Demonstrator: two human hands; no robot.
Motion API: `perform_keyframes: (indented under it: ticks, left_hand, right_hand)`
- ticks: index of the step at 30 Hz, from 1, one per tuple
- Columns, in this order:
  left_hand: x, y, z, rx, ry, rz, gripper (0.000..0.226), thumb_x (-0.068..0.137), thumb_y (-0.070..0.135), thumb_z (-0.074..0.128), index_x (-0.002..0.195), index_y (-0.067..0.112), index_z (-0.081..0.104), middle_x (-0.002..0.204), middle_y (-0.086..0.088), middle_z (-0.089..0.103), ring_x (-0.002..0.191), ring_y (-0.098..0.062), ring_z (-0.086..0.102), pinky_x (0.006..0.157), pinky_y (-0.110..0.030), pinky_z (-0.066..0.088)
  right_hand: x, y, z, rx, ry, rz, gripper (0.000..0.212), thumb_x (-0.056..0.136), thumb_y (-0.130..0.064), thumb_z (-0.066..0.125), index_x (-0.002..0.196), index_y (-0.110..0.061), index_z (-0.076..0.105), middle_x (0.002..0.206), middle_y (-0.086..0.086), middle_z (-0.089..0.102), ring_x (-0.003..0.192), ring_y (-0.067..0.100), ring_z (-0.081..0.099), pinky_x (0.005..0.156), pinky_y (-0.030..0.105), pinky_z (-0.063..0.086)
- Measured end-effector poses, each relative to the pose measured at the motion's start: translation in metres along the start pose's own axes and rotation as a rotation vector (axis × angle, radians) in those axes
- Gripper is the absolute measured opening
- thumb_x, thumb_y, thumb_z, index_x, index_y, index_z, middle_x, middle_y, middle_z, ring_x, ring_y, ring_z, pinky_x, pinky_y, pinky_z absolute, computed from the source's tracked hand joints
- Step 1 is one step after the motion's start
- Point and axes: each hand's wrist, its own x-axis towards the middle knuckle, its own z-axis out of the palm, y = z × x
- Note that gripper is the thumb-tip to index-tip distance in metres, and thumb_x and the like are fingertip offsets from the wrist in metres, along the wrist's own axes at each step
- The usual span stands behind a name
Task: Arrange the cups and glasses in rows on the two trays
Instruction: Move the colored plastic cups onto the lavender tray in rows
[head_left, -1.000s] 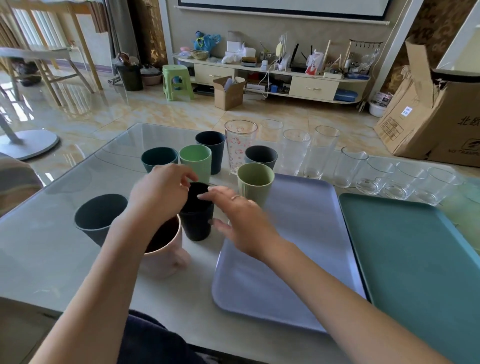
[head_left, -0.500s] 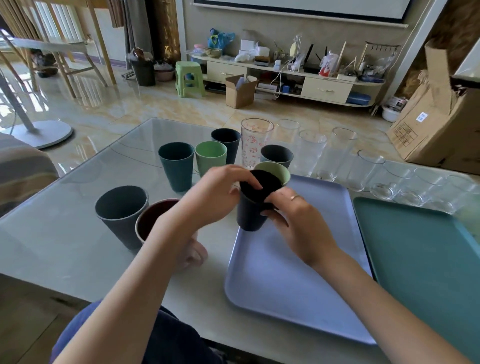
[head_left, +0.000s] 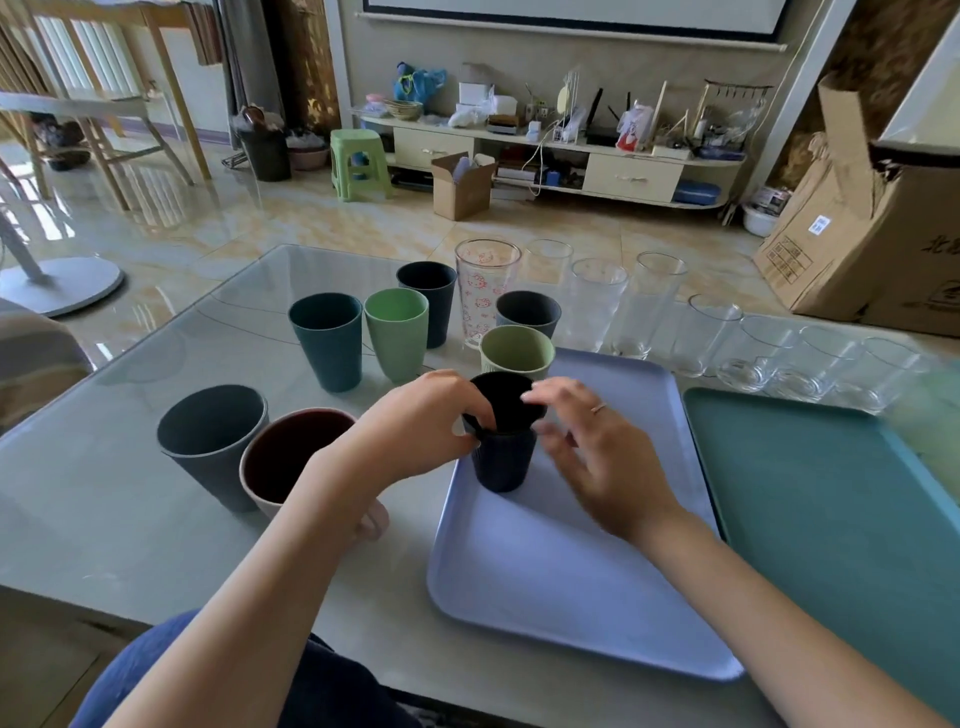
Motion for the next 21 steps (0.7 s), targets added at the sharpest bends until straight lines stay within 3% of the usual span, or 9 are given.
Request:
perform_keyframes:
  ticks: [2,4,6,8,13,16,18,21]
  left_hand:
    - [0.0,0.002,-0.001,0.025,-0.007,-0.012,0.02,0.077,0.013,0.067,0.093,0.024,0.072,0.096,0.004,0.067,0.095,-0.017,0.058,0.084,-0.039,0.05]
    - [-0.001,0.002,-0.001,0.074,-0.021,-0.005,0.018,0.079,0.015,0.065,0.092,0.026,0.071,0.097,0.005,0.066,0.097,-0.017,0.057,0.083,-0.04,0.05]
    - [-0.002,0.001,-0.002,0.118,-0.028,-0.004,0.016,0.081,0.018,0.063,0.092,0.028,0.069,0.098,0.007,0.065,0.098,-0.016,0.056,0.082,-0.04,0.051]
    - [-0.002,0.0,-0.003,0.15,-0.036,-0.013,0.016,0.083,0.02,0.062,0.094,0.029,0.069,0.099,0.008,0.064,0.099,-0.015,0.056,0.082,-0.039,0.051]
    - [-0.001,0.001,-0.004,0.142,-0.046,-0.005,0.016,0.082,0.021,0.064,0.095,0.028,0.069,0.098,0.009,0.065,0.096,-0.015,0.057,0.081,-0.038,0.051]
    - [-0.002,0.003,-0.006,0.107,-0.026,-0.009,0.021,0.081,0.015,0.065,0.097,0.028,0.069,0.101,0.011,0.067,0.096,-0.014,0.059,0.083,-0.037,0.05]
    - [-0.003,0.002,-0.008,0.086,-0.009,-0.017,0.029,0.079,0.007,0.064,0.098,0.029,0.07,0.105,0.013,0.067,0.099,-0.013,0.059,0.085,-0.035,0.049]
    - [-0.002,0.0,-0.011,0.01,0.019,-0.017,0.046,0.076,-0.009,0.054,0.097,0.028,0.071,0.107,0.012,0.067,0.101,-0.012,0.059,0.085,-0.033,0.049]
  right_hand:
    - [0.014,0.012,-0.003,-0.019,0.049,0.054,0.031,0.096,-0.029,0.035,0.124,-0.029,0.048,0.129,-0.008,0.054,0.1,0.017,0.059,0.067,0.03,0.048]
    - [0.031,0.026,0.0,-0.061,-0.069,0.122,0.039,0.097,-0.014,0.039,0.132,-0.028,0.045,0.139,-0.005,0.047,0.11,0.022,0.057,0.075,0.033,0.048]
    - [0.044,0.036,0.003,-0.091,-0.203,0.154,0.043,0.096,-0.009,0.041,0.135,-0.026,0.044,0.145,-0.004,0.041,0.119,0.024,0.052,0.085,0.032,0.044]
    - [0.052,0.039,0.007,-0.093,-0.212,0.14,0.037,0.095,-0.009,0.044,0.13,-0.02,0.05,0.143,-0.001,0.043,0.119,0.027,0.052,0.089,0.034,0.044]
    - [0.057,0.038,0.012,-0.097,-0.195,0.096,0.028,0.097,-0.011,0.041,0.122,-0.016,0.053,0.133,0.001,0.05,0.109,0.03,0.056,0.084,0.04,0.049]
    - [0.054,0.036,0.009,-0.183,-0.227,0.089,0.052,0.092,0.0,0.035,0.136,-0.028,0.04,0.146,-0.003,0.041,0.119,0.027,0.052,0.082,0.035,0.046]
    - [0.053,0.033,0.008,-0.258,-0.197,0.05,0.069,0.087,0.007,0.034,0.139,-0.037,0.029,0.149,-0.006,0.038,0.118,0.027,0.054,0.07,0.031,0.043]
    - [0.061,0.028,0.004,-0.287,-0.013,-0.044,0.071,0.082,0.009,0.042,0.132,-0.039,0.025,0.139,-0.002,0.051,0.095,0.03,0.065,0.054,0.027,0.033]
